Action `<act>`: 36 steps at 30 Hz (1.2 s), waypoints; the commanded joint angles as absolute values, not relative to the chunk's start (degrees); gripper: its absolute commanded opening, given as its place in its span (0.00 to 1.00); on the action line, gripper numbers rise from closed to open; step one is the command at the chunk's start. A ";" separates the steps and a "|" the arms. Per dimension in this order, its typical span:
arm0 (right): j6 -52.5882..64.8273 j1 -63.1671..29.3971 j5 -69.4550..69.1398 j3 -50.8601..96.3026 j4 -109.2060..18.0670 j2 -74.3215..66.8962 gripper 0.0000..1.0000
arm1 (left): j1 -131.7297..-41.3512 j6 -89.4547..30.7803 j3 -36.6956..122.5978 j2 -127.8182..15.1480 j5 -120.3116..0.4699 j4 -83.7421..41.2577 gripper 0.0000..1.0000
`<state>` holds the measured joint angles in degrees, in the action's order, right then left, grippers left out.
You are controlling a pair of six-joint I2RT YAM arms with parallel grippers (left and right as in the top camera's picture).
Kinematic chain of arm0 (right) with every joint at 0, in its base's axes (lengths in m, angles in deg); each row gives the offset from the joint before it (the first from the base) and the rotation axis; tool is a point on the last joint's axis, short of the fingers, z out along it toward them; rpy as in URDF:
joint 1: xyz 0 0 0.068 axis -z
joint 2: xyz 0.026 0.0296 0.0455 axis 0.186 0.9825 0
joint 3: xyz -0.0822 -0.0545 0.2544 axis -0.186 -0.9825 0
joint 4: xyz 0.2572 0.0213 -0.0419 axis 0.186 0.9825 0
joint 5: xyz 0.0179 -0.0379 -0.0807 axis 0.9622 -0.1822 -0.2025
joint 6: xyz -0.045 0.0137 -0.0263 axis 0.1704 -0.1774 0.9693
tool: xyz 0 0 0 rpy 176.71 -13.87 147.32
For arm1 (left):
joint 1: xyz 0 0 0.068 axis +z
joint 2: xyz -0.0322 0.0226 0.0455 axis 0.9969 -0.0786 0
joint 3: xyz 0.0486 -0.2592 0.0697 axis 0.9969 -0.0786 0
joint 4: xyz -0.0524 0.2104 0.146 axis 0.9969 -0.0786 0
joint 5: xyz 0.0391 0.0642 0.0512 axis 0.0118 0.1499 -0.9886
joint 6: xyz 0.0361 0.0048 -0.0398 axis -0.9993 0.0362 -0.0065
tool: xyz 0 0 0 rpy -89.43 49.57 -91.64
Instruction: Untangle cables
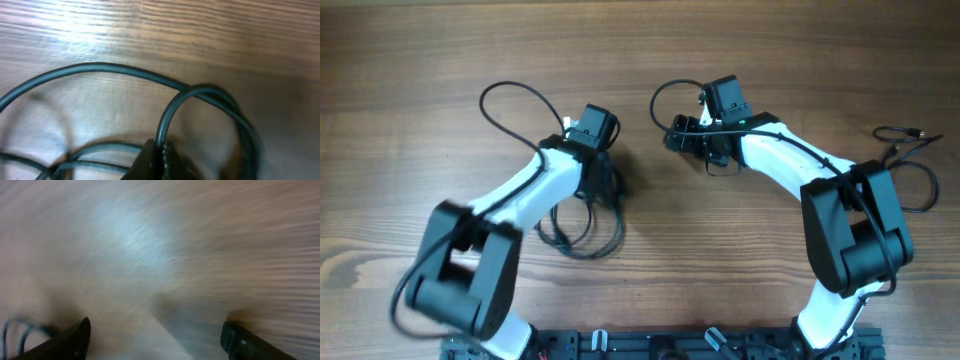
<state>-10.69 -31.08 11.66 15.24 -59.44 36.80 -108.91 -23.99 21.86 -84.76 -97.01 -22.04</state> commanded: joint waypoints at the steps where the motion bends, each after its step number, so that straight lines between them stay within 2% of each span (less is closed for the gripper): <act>1: 2.86 -31.30 33.14 13.97 -58.59 38.57 0.86 | -109.15 -30.97 22.60 -73.11 -89.56 -24.18 0.04; 5: 10.51 -31.32 51.92 13.97 -59.33 38.57 0.85 | -109.17 -34.99 22.60 -63.19 -81.93 -25.52 0.04; 6: 11.89 -31.32 55.59 13.97 -59.63 38.57 0.82 | -109.17 -34.99 22.60 -61.74 -81.78 -25.67 0.04; 8: 13.57 -31.32 62.17 13.97 -60.73 38.57 0.72 | -109.17 -34.99 22.60 -59.80 -81.76 -26.17 0.04; 10: 13.57 -31.32 64.00 13.97 -61.34 38.57 0.61 | -109.17 -35.32 22.60 -59.54 -81.76 -27.39 0.04; 11: 13.57 -31.32 64.62 13.97 -61.43 38.57 0.59 | -109.13 -36.34 22.49 -59.86 -81.69 -29.06 0.04; 15: 13.42 -31.32 70.12 13.97 -63.50 38.57 0.58 | -108.78 -36.89 22.27 -60.37 -81.56 -31.94 0.04; 17: 12.28 -31.39 73.18 13.97 -64.46 38.57 0.55 | -107.97 -36.54 22.27 -60.39 -81.56 -31.88 0.04; 21: 10.97 -32.04 73.36 13.97 -64.38 38.57 0.47 | -106.68 -35.12 22.21 -60.46 -79.29 -30.65 0.04; 27: 10.80 -34.53 73.34 13.97 -64.53 38.57 0.43 | -106.68 -33.41 22.17 -60.46 -78.35 -29.03 0.04; 30: 8.74 -34.77 73.34 13.97 -66.15 38.57 0.36 | -106.70 -33.44 22.17 -61.11 -78.35 -29.08 0.04; 36: -4.61 -34.58 70.52 13.97 -80.84 38.57 0.47 | -106.68 -33.57 21.99 -64.70 -77.84 -29.10 0.04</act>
<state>1.94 -34.80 71.28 13.77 -78.32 38.02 -106.90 -33.87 21.88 -62.92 -79.24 -29.21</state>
